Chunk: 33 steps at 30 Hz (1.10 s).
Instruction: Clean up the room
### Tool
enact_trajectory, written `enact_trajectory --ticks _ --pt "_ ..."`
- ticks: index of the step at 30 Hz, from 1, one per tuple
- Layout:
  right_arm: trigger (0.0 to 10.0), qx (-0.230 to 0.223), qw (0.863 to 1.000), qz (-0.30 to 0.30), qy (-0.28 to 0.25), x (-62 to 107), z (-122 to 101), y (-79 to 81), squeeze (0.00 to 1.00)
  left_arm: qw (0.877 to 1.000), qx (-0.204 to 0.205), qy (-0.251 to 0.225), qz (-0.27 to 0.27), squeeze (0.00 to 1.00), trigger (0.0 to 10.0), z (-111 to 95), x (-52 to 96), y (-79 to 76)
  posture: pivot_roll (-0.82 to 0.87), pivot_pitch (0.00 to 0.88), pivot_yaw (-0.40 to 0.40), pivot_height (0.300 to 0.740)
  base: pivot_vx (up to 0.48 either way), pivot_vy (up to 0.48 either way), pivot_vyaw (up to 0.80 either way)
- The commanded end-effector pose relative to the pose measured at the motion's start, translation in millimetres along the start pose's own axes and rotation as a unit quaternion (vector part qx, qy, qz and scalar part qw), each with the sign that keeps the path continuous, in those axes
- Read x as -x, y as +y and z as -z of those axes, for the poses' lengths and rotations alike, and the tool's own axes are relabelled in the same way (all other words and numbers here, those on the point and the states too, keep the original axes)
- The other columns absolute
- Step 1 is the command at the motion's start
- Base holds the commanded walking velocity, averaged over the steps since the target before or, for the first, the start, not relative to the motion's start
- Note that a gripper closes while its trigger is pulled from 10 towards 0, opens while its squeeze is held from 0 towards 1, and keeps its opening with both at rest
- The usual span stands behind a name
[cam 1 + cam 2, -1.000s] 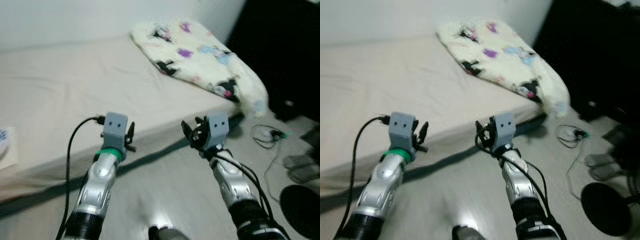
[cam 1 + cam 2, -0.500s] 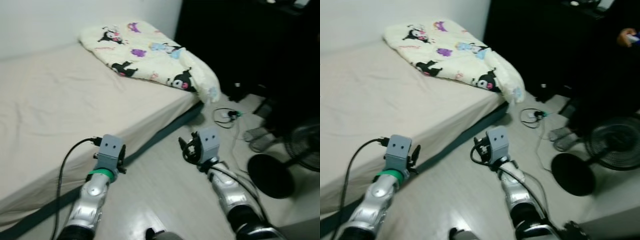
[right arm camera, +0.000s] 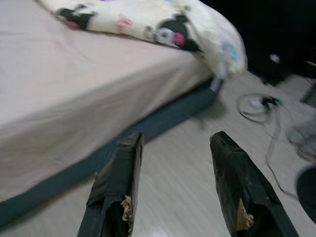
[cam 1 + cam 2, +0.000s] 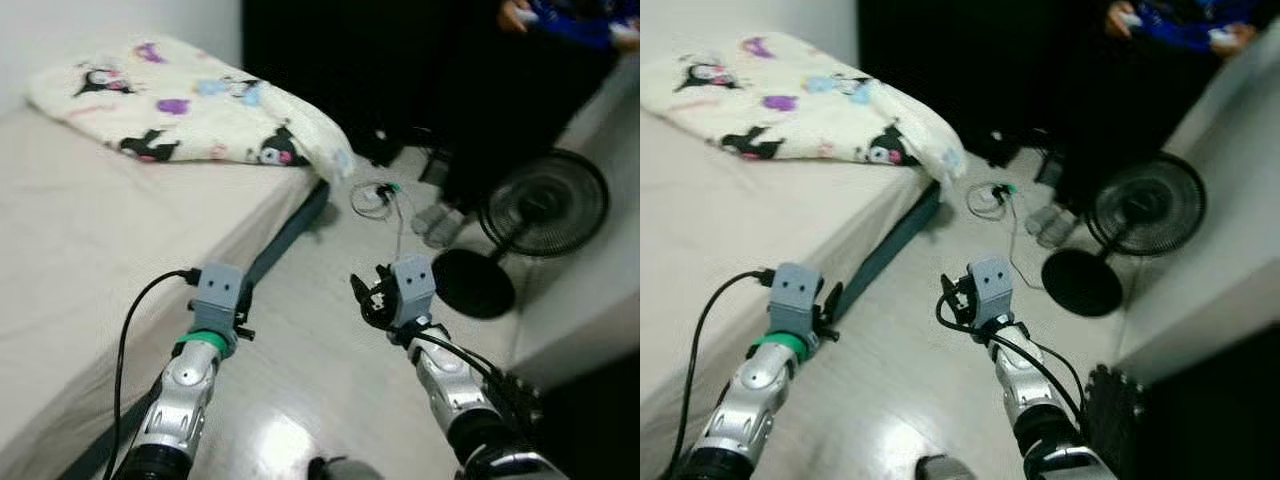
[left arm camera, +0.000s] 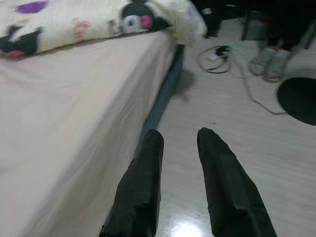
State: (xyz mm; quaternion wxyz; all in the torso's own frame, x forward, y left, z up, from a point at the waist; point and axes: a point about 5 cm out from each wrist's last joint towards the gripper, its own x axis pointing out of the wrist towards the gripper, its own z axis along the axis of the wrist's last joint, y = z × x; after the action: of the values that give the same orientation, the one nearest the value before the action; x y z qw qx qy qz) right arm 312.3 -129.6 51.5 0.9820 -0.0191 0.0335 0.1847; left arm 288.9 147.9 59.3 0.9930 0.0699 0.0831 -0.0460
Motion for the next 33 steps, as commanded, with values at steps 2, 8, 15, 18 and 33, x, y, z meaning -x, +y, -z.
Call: enact_trajectory --ticks 2,8,15,18,33 --pt "10.0 -0.001 1.000 0.005 0.002 1.8 2.2 -1.9 0.00 1.000 0.004 0.007 0.007 0.00 10.0 2.1 -0.1 -4.8 0.02 0.000 -0.009 0.740 0.000 0.000 -0.78" --pt "10.0 -0.001 1.000 0.007 -0.001 1.1 1.4 -2.7 0.00 1.000 0.010 -0.002 0.008 0.00 10.0 -4.4 -3.5 -7.0 0.02 0.000 -0.007 0.740 0.000 0.000 -0.78" --pt "10.0 -0.002 1.000 0.011 -0.006 1.5 0.5 -3.7 0.00 1.000 0.014 -0.011 0.012 0.00 10.0 -10.3 -6.2 -10.4 0.01 0.000 -0.006 0.740 0.000 0.000 -0.78" --pt "10.0 -0.002 1.000 0.012 -0.007 1.6 0.1 -4.6 0.00 1.000 0.016 -0.012 0.012 0.00 10.0 -11.3 -6.8 -11.5 0.01 0.000 -0.006 0.740 0.000 0.000 -0.78" --pt "10.0 -0.002 1.000 0.016 -0.011 1.8 -0.9 -7.0 0.00 1.000 0.019 -0.016 0.014 0.00 10.0 -13.9 -8.5 -14.8 0.01 0.000 -0.008 0.740 0.000 0.000 -0.78"
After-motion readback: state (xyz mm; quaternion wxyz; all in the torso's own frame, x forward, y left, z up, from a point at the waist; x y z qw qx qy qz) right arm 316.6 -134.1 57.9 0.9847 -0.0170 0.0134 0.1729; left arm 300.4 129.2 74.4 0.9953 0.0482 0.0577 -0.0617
